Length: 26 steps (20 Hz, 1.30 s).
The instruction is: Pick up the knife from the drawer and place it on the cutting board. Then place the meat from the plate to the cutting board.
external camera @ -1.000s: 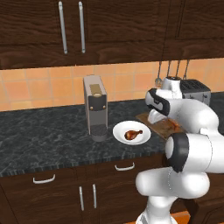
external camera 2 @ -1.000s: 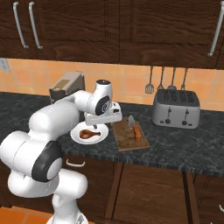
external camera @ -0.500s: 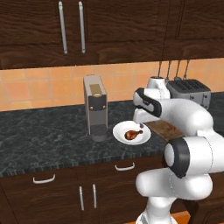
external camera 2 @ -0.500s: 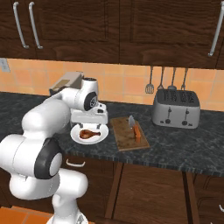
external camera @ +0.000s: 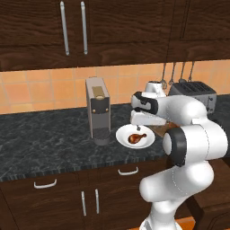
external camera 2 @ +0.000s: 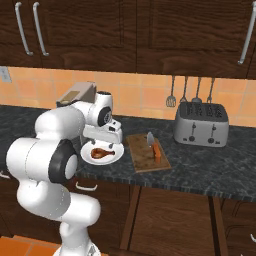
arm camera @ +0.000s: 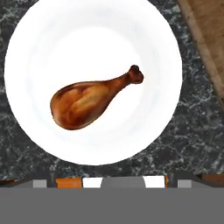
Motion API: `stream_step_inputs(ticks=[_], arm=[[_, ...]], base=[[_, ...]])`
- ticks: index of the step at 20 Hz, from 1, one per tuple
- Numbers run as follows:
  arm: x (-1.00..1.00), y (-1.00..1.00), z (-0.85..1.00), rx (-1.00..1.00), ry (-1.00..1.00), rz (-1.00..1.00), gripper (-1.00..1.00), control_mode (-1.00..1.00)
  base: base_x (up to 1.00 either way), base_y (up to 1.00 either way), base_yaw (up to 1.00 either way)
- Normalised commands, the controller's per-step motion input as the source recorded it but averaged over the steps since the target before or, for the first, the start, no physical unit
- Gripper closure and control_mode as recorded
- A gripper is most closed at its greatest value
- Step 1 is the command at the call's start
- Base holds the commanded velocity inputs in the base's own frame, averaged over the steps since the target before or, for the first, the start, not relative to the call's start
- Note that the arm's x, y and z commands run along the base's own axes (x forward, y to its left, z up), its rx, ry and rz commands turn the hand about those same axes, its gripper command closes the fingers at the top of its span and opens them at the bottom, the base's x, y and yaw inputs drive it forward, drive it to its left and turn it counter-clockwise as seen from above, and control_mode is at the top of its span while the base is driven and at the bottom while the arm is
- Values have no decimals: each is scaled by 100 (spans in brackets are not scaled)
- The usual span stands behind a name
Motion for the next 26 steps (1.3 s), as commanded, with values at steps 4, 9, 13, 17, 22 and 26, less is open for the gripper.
stream_step_inputs(ticks=[4,9,13,17,22,26], arm=[[0,27,-39,0,0,-18,-100,-100],[16,30,-7,0,0,-20,-100,-100],[25,8,-30,0,0,-19,-100,-100],[34,0,-25,0,0,-16,-100,-100],[42,0,-17,0,0,-11,-100,-100],[-5,0,-16,0,2,-11,-100,-100]], base=[[0,0,0],[0,0,0],[0,0,0],[0,0,0],[0,0,0],[0,0,0]])
